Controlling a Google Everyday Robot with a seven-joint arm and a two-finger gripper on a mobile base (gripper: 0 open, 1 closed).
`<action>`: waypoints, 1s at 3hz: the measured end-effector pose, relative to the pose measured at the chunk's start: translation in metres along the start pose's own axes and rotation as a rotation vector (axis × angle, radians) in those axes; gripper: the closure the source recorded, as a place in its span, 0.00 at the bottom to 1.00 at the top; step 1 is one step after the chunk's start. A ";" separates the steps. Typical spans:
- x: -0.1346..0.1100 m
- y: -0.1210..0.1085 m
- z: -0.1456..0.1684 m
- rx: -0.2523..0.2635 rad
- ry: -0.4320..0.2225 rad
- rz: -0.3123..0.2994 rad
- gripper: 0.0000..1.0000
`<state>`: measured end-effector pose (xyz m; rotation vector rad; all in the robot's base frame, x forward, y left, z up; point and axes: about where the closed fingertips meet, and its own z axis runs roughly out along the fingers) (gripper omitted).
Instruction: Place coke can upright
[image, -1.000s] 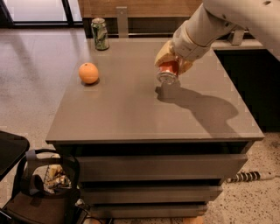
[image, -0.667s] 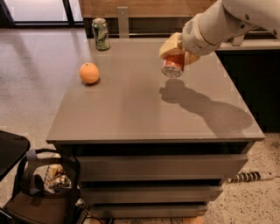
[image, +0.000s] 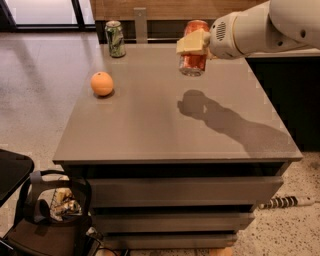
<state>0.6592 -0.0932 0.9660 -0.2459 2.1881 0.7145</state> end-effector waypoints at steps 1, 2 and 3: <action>0.003 0.018 0.021 -0.095 -0.129 -0.136 1.00; 0.011 0.024 0.039 -0.109 -0.207 -0.265 1.00; 0.021 0.021 0.047 -0.081 -0.244 -0.359 1.00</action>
Offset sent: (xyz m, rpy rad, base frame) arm 0.0125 0.0580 -0.0359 -0.0980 -0.5334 0.1942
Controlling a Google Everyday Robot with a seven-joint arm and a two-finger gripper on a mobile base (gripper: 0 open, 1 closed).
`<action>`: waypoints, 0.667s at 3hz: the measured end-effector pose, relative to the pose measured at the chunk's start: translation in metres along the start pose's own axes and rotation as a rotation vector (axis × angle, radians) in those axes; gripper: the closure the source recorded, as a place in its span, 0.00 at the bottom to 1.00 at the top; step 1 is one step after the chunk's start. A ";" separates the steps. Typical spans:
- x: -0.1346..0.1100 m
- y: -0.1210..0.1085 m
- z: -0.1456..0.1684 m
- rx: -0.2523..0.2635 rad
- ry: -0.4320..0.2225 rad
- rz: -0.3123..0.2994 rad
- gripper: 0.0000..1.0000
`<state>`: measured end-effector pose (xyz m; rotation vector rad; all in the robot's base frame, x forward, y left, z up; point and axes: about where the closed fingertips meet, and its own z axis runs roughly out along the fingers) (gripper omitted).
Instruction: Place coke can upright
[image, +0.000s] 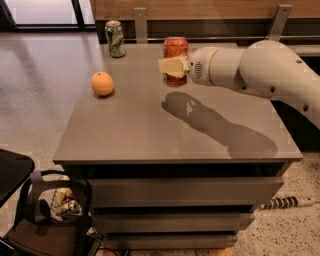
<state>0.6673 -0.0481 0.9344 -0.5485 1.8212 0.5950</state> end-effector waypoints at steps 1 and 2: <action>0.012 -0.004 0.000 0.035 -0.009 -0.047 1.00; 0.023 -0.002 0.009 0.072 -0.016 -0.065 1.00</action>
Offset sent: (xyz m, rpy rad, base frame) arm 0.0036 0.0095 -0.0437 -0.0727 -0.0823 -0.1095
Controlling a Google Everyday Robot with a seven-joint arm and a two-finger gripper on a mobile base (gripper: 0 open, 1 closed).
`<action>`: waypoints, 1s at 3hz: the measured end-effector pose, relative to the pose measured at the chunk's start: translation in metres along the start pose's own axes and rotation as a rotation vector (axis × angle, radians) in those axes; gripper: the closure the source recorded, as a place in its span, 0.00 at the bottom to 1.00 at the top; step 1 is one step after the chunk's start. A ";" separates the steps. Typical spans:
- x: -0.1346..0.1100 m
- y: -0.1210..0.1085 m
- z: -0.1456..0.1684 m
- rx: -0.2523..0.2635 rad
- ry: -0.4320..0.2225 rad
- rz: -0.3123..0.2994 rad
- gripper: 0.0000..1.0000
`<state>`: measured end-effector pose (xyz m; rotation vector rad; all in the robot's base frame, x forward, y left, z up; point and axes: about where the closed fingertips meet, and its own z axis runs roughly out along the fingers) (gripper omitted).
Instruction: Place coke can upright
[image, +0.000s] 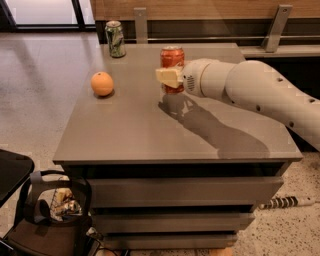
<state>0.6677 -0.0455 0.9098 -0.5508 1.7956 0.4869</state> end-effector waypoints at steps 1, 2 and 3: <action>0.009 0.003 0.011 0.044 -0.020 -0.003 1.00; 0.014 0.006 0.027 0.054 -0.048 0.009 1.00; 0.021 0.009 0.040 0.053 -0.061 0.020 1.00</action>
Offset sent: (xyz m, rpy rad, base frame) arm 0.0265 0.0333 -0.0367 0.0582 -0.0536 -0.0761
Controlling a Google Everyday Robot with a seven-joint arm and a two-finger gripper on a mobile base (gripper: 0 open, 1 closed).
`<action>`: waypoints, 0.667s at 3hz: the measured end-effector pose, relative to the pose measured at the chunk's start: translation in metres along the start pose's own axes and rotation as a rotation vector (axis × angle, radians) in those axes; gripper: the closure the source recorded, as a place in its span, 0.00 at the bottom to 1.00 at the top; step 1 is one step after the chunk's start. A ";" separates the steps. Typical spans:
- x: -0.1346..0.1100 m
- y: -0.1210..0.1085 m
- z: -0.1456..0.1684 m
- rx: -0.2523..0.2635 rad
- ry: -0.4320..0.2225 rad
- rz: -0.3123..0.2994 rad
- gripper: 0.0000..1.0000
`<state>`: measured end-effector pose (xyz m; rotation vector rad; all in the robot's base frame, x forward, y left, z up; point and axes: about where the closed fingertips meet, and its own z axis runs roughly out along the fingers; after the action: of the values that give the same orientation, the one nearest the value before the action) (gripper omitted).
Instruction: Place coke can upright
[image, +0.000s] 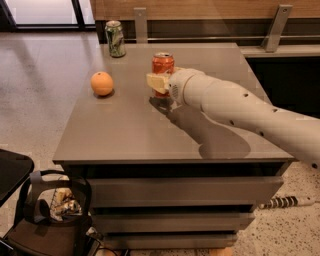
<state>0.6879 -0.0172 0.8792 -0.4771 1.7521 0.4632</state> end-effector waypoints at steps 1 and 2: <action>0.012 0.001 0.009 0.010 0.011 0.025 1.00; 0.028 -0.006 0.012 0.036 0.030 0.057 1.00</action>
Offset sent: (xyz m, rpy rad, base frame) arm 0.0124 -0.0128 -0.0672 0.0350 0.1154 -0.1176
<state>0.6952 -0.0173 0.8492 -0.4113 1.8038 0.4655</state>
